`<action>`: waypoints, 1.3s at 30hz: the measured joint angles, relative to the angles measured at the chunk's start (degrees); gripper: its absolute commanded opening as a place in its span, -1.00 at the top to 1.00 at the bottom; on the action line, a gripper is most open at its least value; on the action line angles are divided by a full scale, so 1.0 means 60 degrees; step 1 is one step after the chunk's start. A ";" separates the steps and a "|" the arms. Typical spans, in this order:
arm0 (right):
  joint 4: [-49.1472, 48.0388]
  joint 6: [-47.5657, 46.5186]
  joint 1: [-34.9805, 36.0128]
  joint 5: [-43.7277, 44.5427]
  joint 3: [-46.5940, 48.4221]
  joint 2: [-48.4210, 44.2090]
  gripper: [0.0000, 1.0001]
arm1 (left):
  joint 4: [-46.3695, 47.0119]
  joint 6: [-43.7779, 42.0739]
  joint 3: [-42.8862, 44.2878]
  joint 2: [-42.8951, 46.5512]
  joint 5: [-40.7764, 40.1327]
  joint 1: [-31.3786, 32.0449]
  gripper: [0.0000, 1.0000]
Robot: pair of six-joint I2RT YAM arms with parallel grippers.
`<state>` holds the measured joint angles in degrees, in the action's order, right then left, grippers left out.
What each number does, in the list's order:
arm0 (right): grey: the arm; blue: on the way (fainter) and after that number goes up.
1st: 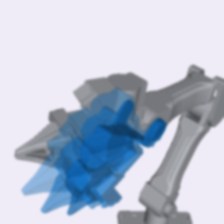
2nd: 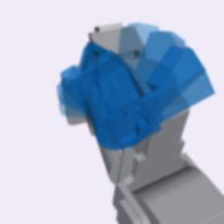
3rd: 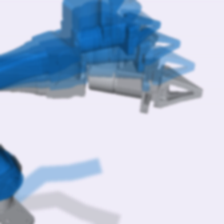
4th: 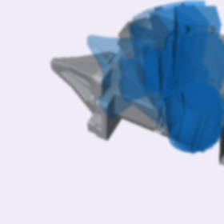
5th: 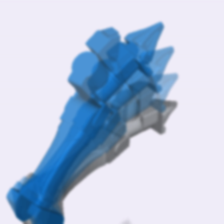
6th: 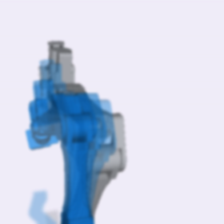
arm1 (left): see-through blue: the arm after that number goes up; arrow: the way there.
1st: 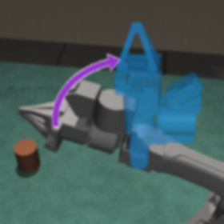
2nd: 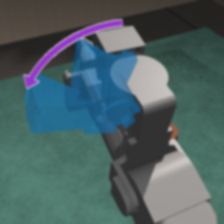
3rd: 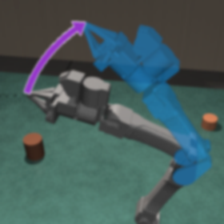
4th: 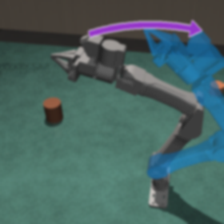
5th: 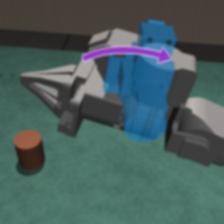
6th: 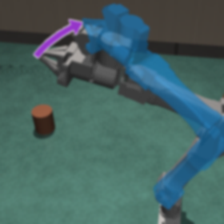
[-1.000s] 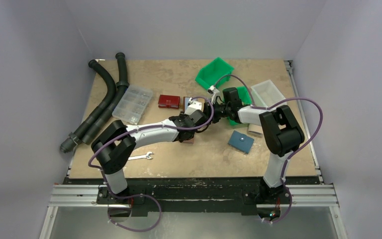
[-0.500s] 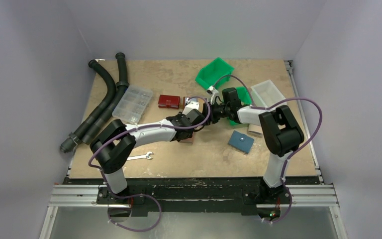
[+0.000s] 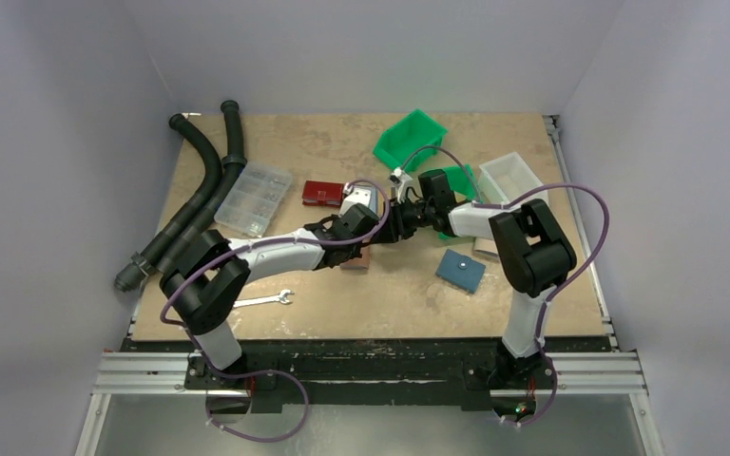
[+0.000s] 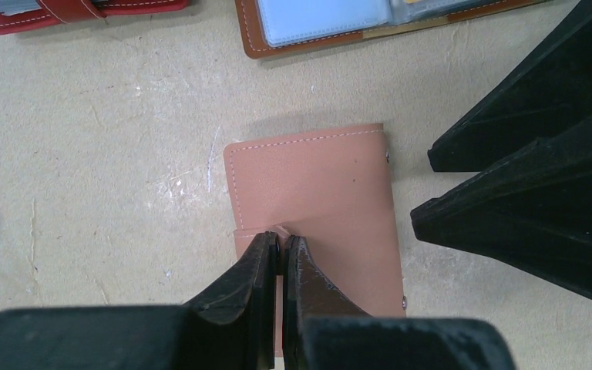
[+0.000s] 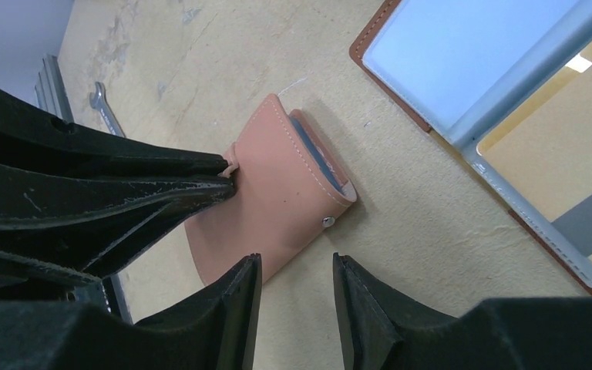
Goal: Take the credit cards out of the card holder
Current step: Open the card holder at the center of the board.
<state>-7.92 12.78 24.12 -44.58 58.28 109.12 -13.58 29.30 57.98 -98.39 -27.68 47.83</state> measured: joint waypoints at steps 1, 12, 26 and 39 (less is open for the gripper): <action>0.0000 0.0000 0.0025 -0.0007 0.0000 0.0000 0.06 | 0.0055 0.0000 -0.0044 0.0033 0.0047 -0.0029 1.00; -0.0113 0.0007 0.0200 -0.0521 0.0000 0.0000 -0.04 | 0.0685 0.0022 -0.1355 0.1290 0.1144 -0.0703 1.00; 0.0922 -0.1264 0.0233 -0.0845 0.0459 -0.0586 -0.25 | 0.0885 0.1005 -0.3016 0.3807 0.2575 -0.1035 1.00; 0.4572 -0.6404 0.0612 -0.1599 0.1534 -0.3421 -0.36 | 0.2809 0.3126 -0.5450 0.6772 0.4167 -0.1158 1.00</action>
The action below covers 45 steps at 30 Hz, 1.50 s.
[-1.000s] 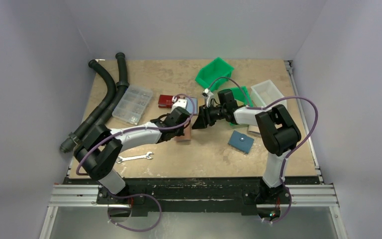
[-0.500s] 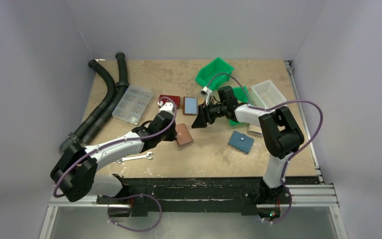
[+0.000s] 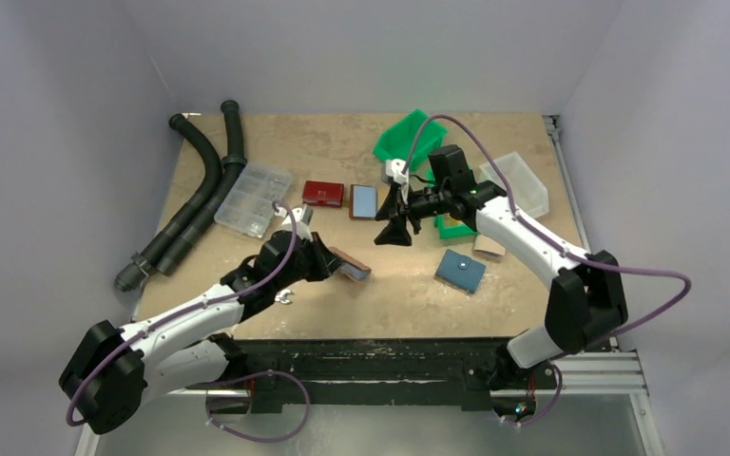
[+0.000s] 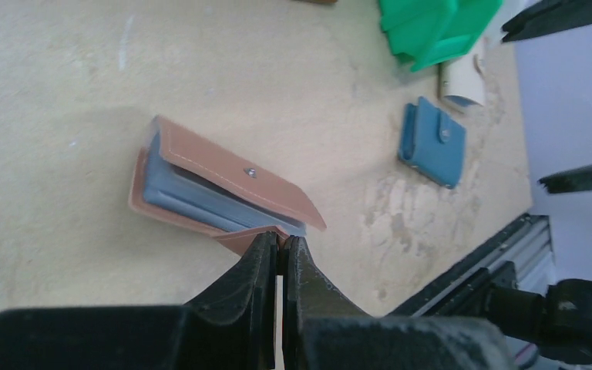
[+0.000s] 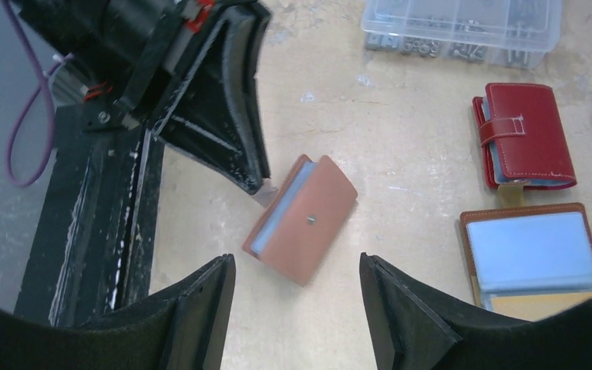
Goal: Take the credit cards out of the card holder
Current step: Open the card holder at the center of the board.
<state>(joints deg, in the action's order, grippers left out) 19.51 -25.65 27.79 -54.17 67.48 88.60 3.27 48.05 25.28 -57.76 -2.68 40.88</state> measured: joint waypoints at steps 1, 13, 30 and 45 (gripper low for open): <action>0.0229 -0.0284 0.0000 0.0004 -0.0051 -0.0233 -0.38 | 0.0011 -0.0007 0.0146 -0.0076 0.0153 0.0000 1.00; 0.1082 -0.1534 -0.0353 0.0481 -0.1359 -0.3122 -0.66 | 0.0168 -0.0408 0.3432 -0.2852 0.2280 0.0000 1.00; 0.0576 -0.1858 -0.1100 0.0357 -0.2721 -0.2929 -0.61 | -0.2036 -0.0525 0.1712 -0.1708 0.0841 -0.0510 1.00; -0.0408 -0.0896 -0.1096 0.0455 -0.3049 -0.2758 -0.42 | -0.4226 -0.0219 0.2116 -0.2430 -0.1778 -0.0725 0.20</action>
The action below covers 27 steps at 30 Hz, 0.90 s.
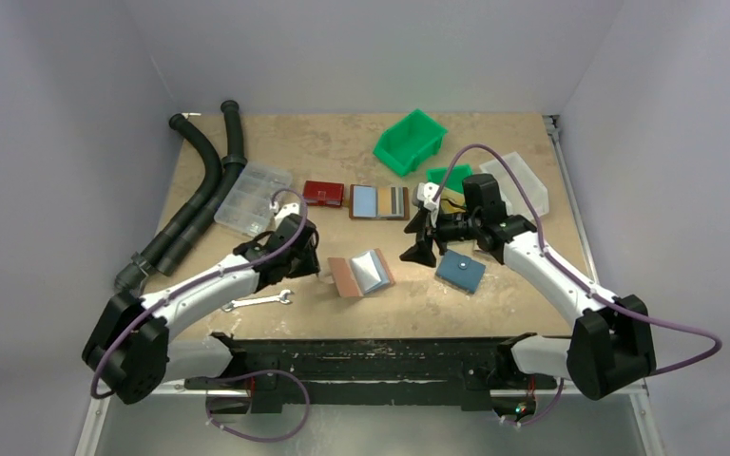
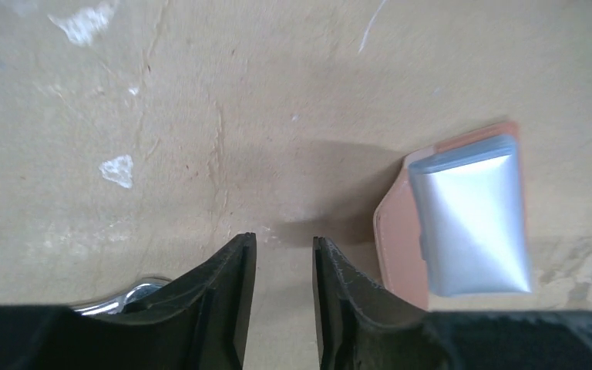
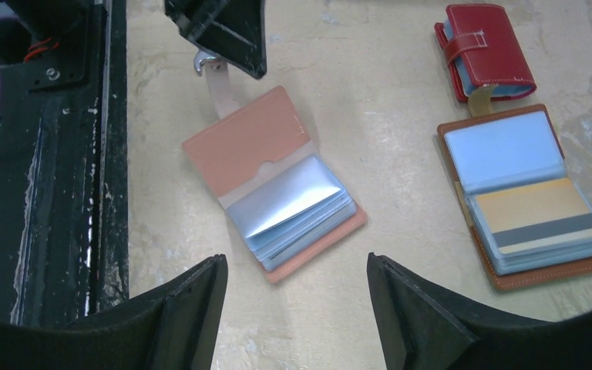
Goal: Take the credit cards out of the card holder
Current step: Open the card holder at the center of the board.
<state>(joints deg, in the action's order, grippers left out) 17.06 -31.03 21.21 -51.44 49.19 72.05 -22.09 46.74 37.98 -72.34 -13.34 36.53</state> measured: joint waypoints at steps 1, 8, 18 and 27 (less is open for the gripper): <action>-0.0113 0.0160 0.0000 0.0058 -0.0047 0.0000 -0.36 | -0.0153 -0.0076 0.0164 0.0222 -0.0109 -0.0007 0.15; -0.0896 0.1191 0.0204 0.0517 -0.0240 0.0186 -0.13 | -0.1053 -0.0608 0.0780 0.2710 -0.0459 -0.0007 -0.15; -0.1446 0.2273 0.0648 0.1421 -0.0240 0.1348 0.76 | 0.1996 -0.0710 0.0160 0.3603 0.3421 -0.0015 -0.14; -0.2259 0.3530 0.1209 0.2069 -0.0229 0.2386 1.00 | 0.3836 -0.0747 -0.0415 0.2167 0.3894 0.1636 -0.14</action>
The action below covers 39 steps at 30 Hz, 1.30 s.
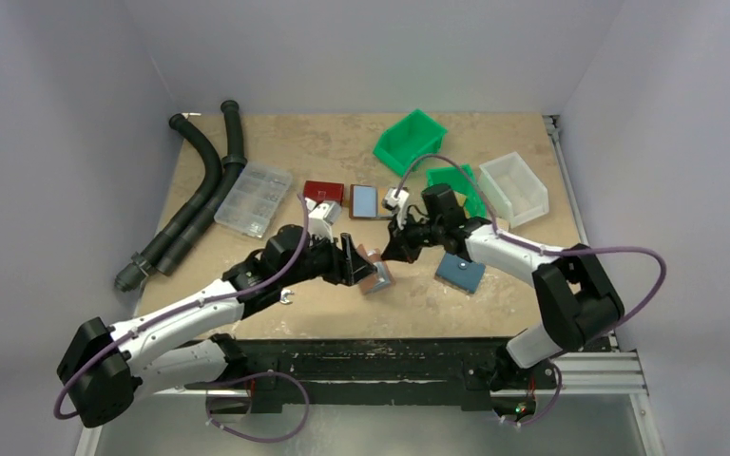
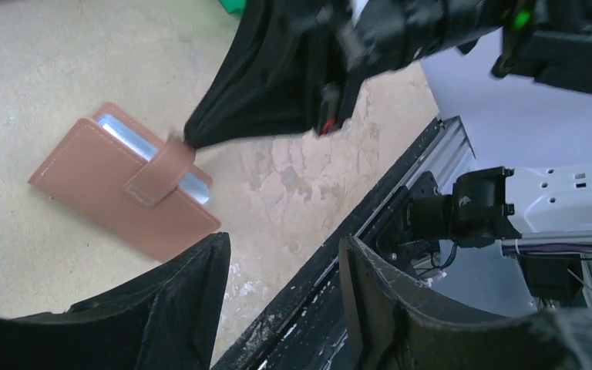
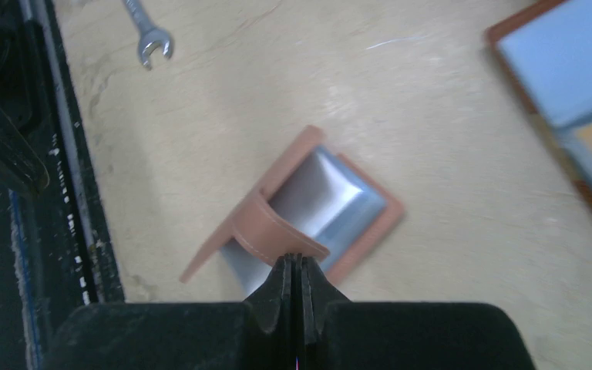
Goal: Take the credit cards out of the card holder
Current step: Open the card holder at the center of the board.
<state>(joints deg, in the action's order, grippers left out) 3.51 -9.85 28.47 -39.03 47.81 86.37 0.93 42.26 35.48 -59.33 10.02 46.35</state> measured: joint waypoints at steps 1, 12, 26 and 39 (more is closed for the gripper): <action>-0.0033 0.0062 0.0284 0.0087 0.0018 0.0138 1.00 | 0.0160 -0.0018 -0.0066 0.0069 -0.0073 0.0124 -0.14; 0.0204 0.0368 0.2561 0.0273 0.1253 0.1242 1.00 | 0.0539 0.0160 -0.1734 0.2667 -0.0882 0.0182 -0.15; 0.0543 0.1752 0.3104 -0.0714 0.3279 0.4156 0.68 | 0.2597 0.1213 -0.3963 0.2444 -0.0790 0.0463 0.10; 0.1286 0.0896 0.2051 -0.2175 0.3595 0.4135 0.61 | 0.3672 0.1366 -0.4291 -0.0051 -0.2415 0.0747 0.49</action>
<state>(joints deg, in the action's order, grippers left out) 11.22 -4.47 40.77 -52.07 69.38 111.18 22.96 50.46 9.74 -59.64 -4.47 50.83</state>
